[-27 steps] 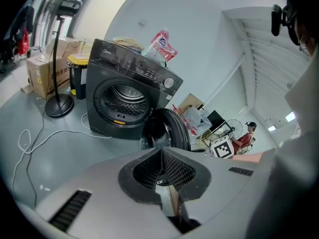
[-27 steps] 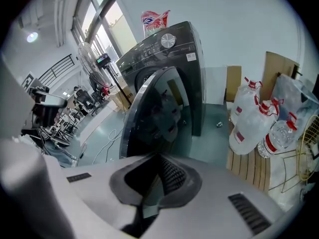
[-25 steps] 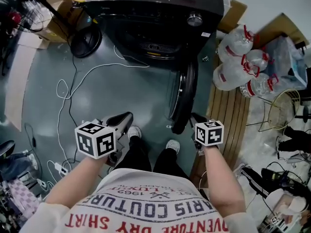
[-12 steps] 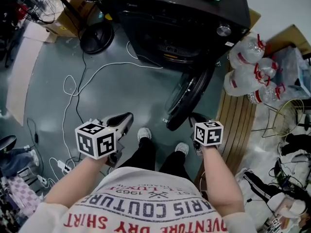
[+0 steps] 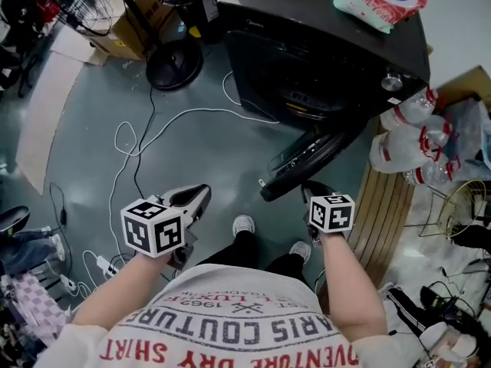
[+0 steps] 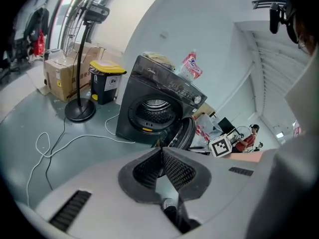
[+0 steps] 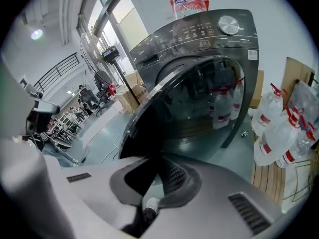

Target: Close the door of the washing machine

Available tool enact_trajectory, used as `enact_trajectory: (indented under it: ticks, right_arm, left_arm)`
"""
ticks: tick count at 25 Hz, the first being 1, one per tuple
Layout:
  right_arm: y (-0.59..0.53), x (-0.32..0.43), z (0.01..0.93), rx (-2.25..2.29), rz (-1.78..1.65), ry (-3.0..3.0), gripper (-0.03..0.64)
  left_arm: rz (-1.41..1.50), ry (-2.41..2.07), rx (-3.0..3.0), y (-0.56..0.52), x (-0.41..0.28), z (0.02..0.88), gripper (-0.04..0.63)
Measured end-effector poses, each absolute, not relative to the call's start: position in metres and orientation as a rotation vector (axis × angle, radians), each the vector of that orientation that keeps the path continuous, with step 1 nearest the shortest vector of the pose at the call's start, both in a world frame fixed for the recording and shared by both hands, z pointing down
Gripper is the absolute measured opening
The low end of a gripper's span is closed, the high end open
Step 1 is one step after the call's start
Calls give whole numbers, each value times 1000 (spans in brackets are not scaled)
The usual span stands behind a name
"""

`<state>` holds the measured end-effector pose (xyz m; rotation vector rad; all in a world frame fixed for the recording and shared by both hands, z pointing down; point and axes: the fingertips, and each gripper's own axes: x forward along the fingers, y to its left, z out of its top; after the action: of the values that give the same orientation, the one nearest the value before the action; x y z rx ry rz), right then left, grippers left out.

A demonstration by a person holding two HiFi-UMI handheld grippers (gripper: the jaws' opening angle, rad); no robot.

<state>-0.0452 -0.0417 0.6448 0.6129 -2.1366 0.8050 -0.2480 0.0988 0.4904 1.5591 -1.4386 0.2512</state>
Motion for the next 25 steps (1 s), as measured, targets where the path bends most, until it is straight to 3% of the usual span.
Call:
enact_trajectory:
  ticks: [25]
  right_arm:
    - [-145, -181, 648, 567, 768, -2214, 21]
  left_arm:
    - [171, -1612, 1340, 107, -362, 499, 32]
